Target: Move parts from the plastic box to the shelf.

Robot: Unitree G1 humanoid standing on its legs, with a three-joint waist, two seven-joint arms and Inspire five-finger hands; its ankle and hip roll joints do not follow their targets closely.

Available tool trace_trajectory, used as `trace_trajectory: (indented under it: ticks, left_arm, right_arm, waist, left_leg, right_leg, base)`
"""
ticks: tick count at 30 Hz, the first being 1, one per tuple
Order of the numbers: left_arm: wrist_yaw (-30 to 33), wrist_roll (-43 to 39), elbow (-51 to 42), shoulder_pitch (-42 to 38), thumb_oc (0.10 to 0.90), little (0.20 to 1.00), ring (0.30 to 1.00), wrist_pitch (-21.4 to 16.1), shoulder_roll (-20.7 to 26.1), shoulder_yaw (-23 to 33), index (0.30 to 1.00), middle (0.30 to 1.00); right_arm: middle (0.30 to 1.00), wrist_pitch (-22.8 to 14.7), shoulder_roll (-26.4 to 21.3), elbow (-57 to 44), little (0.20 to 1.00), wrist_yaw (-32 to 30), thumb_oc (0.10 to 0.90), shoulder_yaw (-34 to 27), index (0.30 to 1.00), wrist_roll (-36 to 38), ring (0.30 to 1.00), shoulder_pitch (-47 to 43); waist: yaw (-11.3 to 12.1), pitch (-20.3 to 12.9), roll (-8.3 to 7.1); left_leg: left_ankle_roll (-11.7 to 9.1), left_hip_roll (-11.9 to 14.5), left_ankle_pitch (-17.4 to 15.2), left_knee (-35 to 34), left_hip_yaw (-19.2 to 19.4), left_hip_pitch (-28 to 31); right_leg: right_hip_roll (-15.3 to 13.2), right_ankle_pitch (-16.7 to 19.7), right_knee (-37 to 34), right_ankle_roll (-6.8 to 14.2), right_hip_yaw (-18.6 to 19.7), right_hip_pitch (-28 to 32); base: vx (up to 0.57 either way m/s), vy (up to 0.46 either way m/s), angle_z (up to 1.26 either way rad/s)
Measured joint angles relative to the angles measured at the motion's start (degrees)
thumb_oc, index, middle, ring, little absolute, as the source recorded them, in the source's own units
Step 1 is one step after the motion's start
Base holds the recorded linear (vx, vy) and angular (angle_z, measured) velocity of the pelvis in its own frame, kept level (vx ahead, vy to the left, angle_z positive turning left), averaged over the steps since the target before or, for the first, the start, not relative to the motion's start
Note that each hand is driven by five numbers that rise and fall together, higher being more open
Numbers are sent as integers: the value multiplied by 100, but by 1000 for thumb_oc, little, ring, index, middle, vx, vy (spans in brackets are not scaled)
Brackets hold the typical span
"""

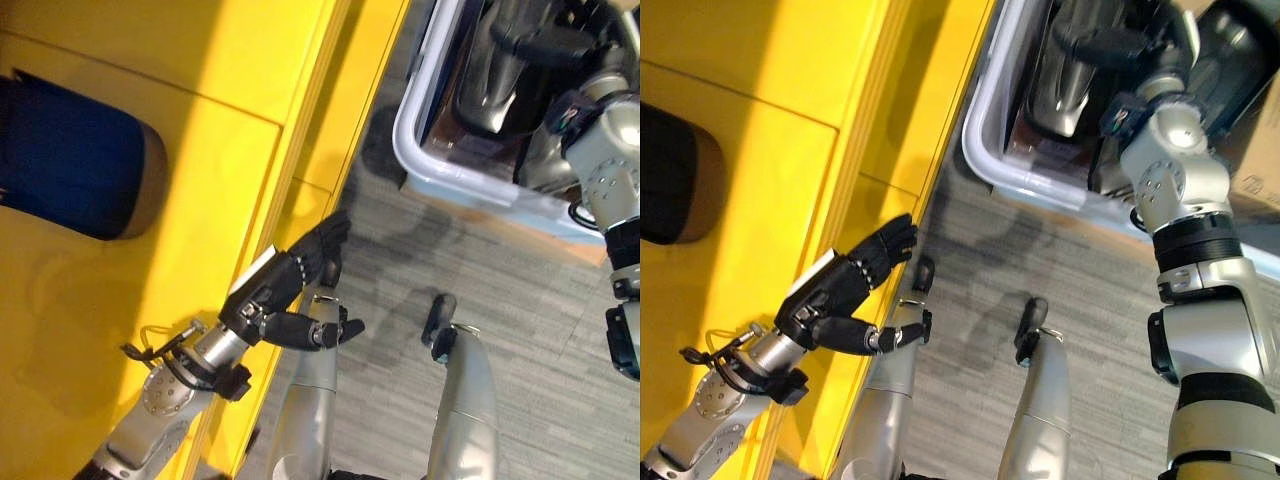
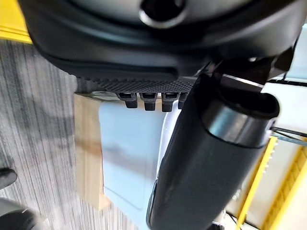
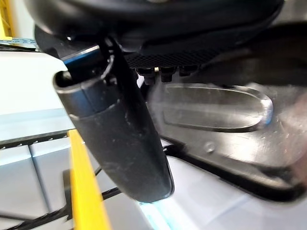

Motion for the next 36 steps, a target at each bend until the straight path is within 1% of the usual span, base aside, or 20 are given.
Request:
trace_trajectory:
  ticks: [1, 2, 3, 4, 5, 6, 8, 10, 11, 14, 18, 21, 22, 24, 27, 31, 36]
  left_arm:
    - [52, 0, 44, -18, 900, 1000, 1000, -18, -2, -11, 1000, 1000]
    - [207, -6, 330, -78, 900, 1000, 1000, -153, -1, -69, 1000, 1000]
    - [234, -10, 397, -129, 900, 1000, 1000, -207, -29, -53, 1000, 1000]
    - [231, -12, 426, -133, 900, 1000, 1000, -219, -78, -28, 1000, 1000]
    - [232, -25, 477, -110, 900, 1000, 1000, -230, -214, 19, 1000, 1000]
    - [228, -43, 493, 89, 900, 1000, 1000, -235, -215, 81, 1000, 1000]
    - [134, -69, 648, 269, 900, 1000, 1000, -235, -275, 75, 1000, 1000]
    - [29, -68, 653, 307, 900, 1000, 1000, -235, -291, 56, 1000, 1000]
    - [-63, -66, 590, 305, 900, 1000, 1000, -234, -308, 45, 1000, 1000]
    - [-165, -67, 498, 275, 900, 1000, 1000, -241, -425, 11, 1000, 1000]
    - [-202, -99, 493, 289, 900, 1000, 1000, -268, -424, -41, 1000, 1000]
    - [-252, -248, 531, 288, 900, 1000, 1000, -299, -424, -27, 1000, 1000]
    - [-291, -250, 589, 288, 900, 1000, 1000, -398, -425, 9, 1000, 1000]
    - [-292, -251, 613, 290, 900, 1000, 1000, -440, -425, 28, 1000, 1000]
    - [-291, -252, 612, 289, 900, 1000, 1000, -481, -424, 54, 1000, 1000]
    - [-290, -252, 611, 294, 900, 1000, 1000, -503, -424, 55, 1000, 1000]
    - [-294, -251, 604, 294, 900, 1000, 1000, -515, -426, 54, 1000, 1000]
  right_arm:
    - [1000, -56, 49, 17, 1000, -9, 900, 25, 1000, 1, 1000, 0]
    - [1000, -178, 212, 1, 1000, -12, 900, 192, 1000, -1, 1000, -28]
    - [1000, -266, 204, 14, 1000, -13, 900, 218, 1000, -4, 1000, -56]
    - [1000, -338, 190, 25, 1000, -11, 900, 223, 1000, -7, 1000, -59]
    - [1000, -472, 142, 81, 1000, -17, 900, 220, 1000, -16, 1000, -74]
    - [1000, -516, 162, 80, 1000, -35, 900, 232, 1000, -24, 1000, -63]
    - [1000, -518, 216, 79, 1000, -208, 900, 328, 1000, -295, 1000, -18]
    - [1000, -518, 219, 79, 1000, -409, 900, 309, 1000, -568, 1000, -29]
    - [1000, -518, 221, 79, 1000, -558, 900, 279, 1000, -819, 1000, -43]
    - [1000, -511, 273, 79, 1000, -770, 900, 277, 1000, -1024, 1000, -93]
    - [1000, -487, 384, 78, 1000, -792, 900, 276, 1000, -1145, 1000, -159]
    - [1000, -381, 414, 65, 1000, -798, 900, 277, 1000, -1264, 1000, -174]
    - [1000, -365, 413, 66, 1000, -813, 900, 274, 1000, -1366, 1000, -207]
    - [1000, -365, 413, 66, 1000, -836, 900, 272, 1000, -1365, 1000, -209]
    - [1000, -363, 413, 64, 1000, -840, 900, 272, 1000, -1365, 1000, -209]
    - [1000, -161, 413, -88, 1000, -846, 900, 272, 1000, -1365, 1000, -210]
    - [1000, -61, 413, -100, 1000, -838, 900, 273, 1000, -1364, 1000, -209]
  waist:
    - [23, 5, -5]
    - [57, 5, -17]
    - [-35, 4, -16]
    - [-70, 3, -19]
    - [-55, 5, -31]
    - [-15, 6, -31]
    - [-65, 6, -30]
    - [-63, 5, -28]
    - [-61, 6, -27]
    - [-57, 9, -16]
    - [-40, 16, 4]
    - [-34, 17, 13]
    - [-37, 20, 72]
    - [-41, 16, 119]
    - [-47, 15, 132]
    - [-44, 15, 135]
    - [-46, 16, 139]
  left_leg:
    - [50, 6, -27, 55, -40, -1]
    - [-56, 121, 235, -169, -107, 137]
    - [-18, 135, 283, -563, -34, 250]
    - [-13, 153, 350, -812, 27, 314]
    - [55, 207, 419, -1214, 197, 470]
    - [204, 228, 521, -1314, 210, 575]
    - [233, 274, 875, -1491, 337, 833]
    - [105, 291, 979, -1553, 487, 924]
    - [-21, 259, 1061, -1613, 555, 973]
    - [-84, 202, 1113, -1747, 665, 1057]
    - [-48, 119, 1156, -1878, 797, 1188]
    - [-48, 109, 1176, -1931, 833, 1260]
    - [-52, 118, 1180, -1941, 831, 1271]
    - [-44, 122, 1177, -1947, 829, 1283]
    - [-16, 121, 1185, -2001, 831, 1311]
    - [-7, 122, 1195, -2040, 852, 1324]
    - [-43, 124, 1219, -2041, 886, 1324]
  right_leg:
    - [18, 26, 14, 5, -23, 7]
    - [150, 7, -15, -22, -10, 61]
    - [106, 42, -161, -59, -33, 81]
    - [69, 84, -275, -76, -50, 90]
    - [10, 291, -529, -153, -86, 129]
    - [39, 326, -585, -141, -71, 160]
    - [53, 291, -611, -101, -2, 316]
    - [31, 291, -642, -83, 99, 367]
    - [-2, 310, -675, -40, 132, 391]
    - [-92, 334, -760, 39, 226, 419]
    - [-174, 335, -762, 105, 351, 421]
    - [-171, 329, -731, 110, 401, 422]
    - [-160, 326, -708, 106, 401, 416]
    - [-154, 326, -696, 104, 407, 408]
    - [-155, 324, -698, 101, 413, 405]
    - [-159, 324, -711, 99, 427, 397]
    - [-160, 325, -714, 102, 445, 397]
  base:
    - [-42, -160, -31]
    - [-55, -84, -14]
    - [-57, -62, 1]
    - [-15, -4, 35]
    - [-12, 22, 4]
    - [-13, 23, -14]
    - [-13, 46, -22]
    - [-9, 59, -10]
    - [-16, 77, -5]
    - [-18, 98, -1]
    - [-3, 59, -2]
    - [0, 23, -3]
    - [0, 0, 0]
    - [0, 0, 0]
    - [0, 0, 0]
    - [0, 0, 0]
    - [0, 0, 0]
